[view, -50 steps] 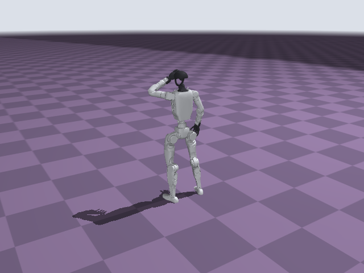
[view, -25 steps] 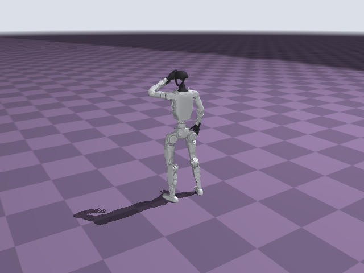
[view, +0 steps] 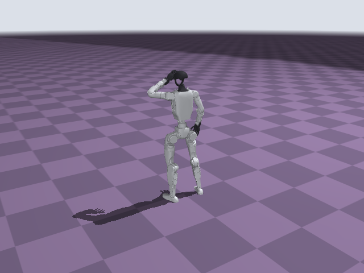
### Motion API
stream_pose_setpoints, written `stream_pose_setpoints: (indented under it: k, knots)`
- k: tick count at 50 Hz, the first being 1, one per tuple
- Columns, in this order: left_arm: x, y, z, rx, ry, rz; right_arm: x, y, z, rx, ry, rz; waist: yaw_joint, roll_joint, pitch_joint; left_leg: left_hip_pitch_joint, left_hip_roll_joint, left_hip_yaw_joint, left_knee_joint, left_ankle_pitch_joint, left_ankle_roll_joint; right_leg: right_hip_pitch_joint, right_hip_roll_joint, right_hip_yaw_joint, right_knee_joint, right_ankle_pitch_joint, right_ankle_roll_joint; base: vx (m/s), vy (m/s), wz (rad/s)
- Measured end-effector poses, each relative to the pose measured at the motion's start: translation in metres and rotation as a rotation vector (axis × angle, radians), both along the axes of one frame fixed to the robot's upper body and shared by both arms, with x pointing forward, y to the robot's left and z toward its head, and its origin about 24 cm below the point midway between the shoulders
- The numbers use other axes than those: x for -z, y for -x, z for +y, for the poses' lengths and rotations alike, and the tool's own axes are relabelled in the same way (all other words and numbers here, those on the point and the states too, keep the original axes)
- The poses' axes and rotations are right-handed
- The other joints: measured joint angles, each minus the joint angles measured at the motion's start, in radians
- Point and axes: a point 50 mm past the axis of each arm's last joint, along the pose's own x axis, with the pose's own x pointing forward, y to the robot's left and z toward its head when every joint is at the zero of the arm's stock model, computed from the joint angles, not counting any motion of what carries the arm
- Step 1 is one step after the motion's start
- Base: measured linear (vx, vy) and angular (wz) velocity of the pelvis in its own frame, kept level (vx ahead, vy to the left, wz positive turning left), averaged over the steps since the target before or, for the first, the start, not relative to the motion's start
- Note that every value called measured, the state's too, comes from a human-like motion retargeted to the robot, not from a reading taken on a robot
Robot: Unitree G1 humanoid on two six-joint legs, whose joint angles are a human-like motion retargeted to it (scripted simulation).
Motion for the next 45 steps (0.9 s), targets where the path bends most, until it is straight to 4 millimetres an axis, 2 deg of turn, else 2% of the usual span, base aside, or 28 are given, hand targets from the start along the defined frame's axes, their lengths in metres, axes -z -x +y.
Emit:
stream_pose_setpoints:
  k: [3,9,12,15,22,26,30,34,37,39,42,45]
  knots:
    - [-0.003,0.0,-0.015,-0.003,-0.044,-0.022,0.003,0.006,-0.001,-0.009,-0.005,0.037,-0.004,0.001,-0.004,-0.002,-0.001,-0.013,0.001,0.001,0.0,0.006,-0.002,-0.013,0.0,-0.003,-0.001,0.01,0.0,0.17]
    - [-0.004,0.002,-0.063,0.017,-0.184,-0.059,0.008,0.011,0.005,-0.044,-0.022,0.089,-0.032,-0.008,-0.005,-0.012,-0.005,-0.058,0.0,0.009,-0.006,0.041,-0.002,-0.055,-0.032,0.0,-0.007,0.01,0.01,0.37]
    - [-0.004,0.003,-0.073,0.034,-0.215,-0.062,0.008,0.007,0.007,-0.052,-0.022,0.078,-0.04,-0.013,-0.004,-0.013,-0.006,-0.062,0.0,0.01,-0.005,0.044,-0.003,-0.061,-0.032,-0.002,-0.009,0.0,0.0,0.0]
    - [-0.001,0.001,-0.068,0.042,-0.219,-0.03,0.006,0.001,0.01,-0.053,-0.025,0.053,-0.043,-0.016,-0.005,-0.01,-0.004,-0.053,0.0,0.006,-0.003,0.037,-0.003,-0.054,-0.022,-0.005,-0.009,0.01,0.0,-0.09]
    - [0.004,-0.005,-0.016,0.018,-0.105,0.077,0.0,-0.013,0.01,0.001,-0.026,-0.024,-0.032,-0.012,-0.006,0.006,0.003,-0.008,0.001,-0.007,0.003,0.02,0.005,-0.008,-0.016,-0.004,-0.005,0.02,-0.01,-0.33]
    - [0.005,-0.005,-0.001,-0.007,-0.064,0.096,0.0,-0.009,0.008,0.008,-0.021,-0.018,-0.026,-0.004,-0.009,0.013,0.007,0.002,0.0,-0.01,0.002,0.025,0.011,0.001,-0.025,-0.002,-0.004,0.01,0.0,-0.05]
    - [0.004,-0.007,-0.011,-0.026,-0.094,0.054,0.005,0.005,0.007,-0.023,-0.028,0.043,-0.026,0.001,-0.021,0.014,0.005,-0.011,0.003,-0.014,0.006,0.026,0.004,-0.015,-0.005,-0.015,-0.001,0.01,0.0,0.11]
    - [0.002,-0.007,-0.045,-0.002,-0.185,0.013,0.01,0.018,0.009,-0.049,-0.037,0.103,-0.031,-0.005,-0.029,0.009,0.001,-0.04,0.002,-0.01,0.004,0.043,0.001,-0.042,-0.013,-0.02,-0.005,0.02,0.01,0.36]
    - [0.0,-0.004,-0.068,0.027,-0.242,-0.018,0.013,0.02,0.011,-0.057,-0.034,0.116,-0.038,-0.012,-0.027,0.007,-0.001,-0.059,0.0,-0.005,0.0,0.062,0.001,-0.06,-0.031,-0.017,-0.008,0.01,0.01,0.32]
    - [0.001,-0.003,-0.077,0.04,-0.265,-0.032,0.013,0.019,0.013,-0.067,-0.032,0.111,-0.039,-0.017,-0.026,0.007,-0.002,-0.063,0.0,-0.004,0.0,0.065,0.0,-0.065,-0.033,-0.018,-0.009,0.0,0.0,0.0]
    - [0.003,-0.004,-0.076,0.049,-0.281,-0.023,0.012,0.013,0.014,-0.085,-0.029,0.091,-0.038,-0.022,-0.023,0.01,-0.002,-0.057,0.0,-0.005,0.001,0.065,0.0,-0.059,-0.034,-0.018,-0.01,0.0,0.0,-0.06]
    - [0.007,-0.008,-0.058,0.038,-0.265,0.01,0.008,0.003,0.015,-0.102,-0.027,0.057,-0.031,-0.024,-0.021,0.016,0.001,-0.038,0.001,-0.01,0.003,0.053,0.002,-0.041,-0.024,-0.02,-0.009,0.0,-0.02,-0.34]
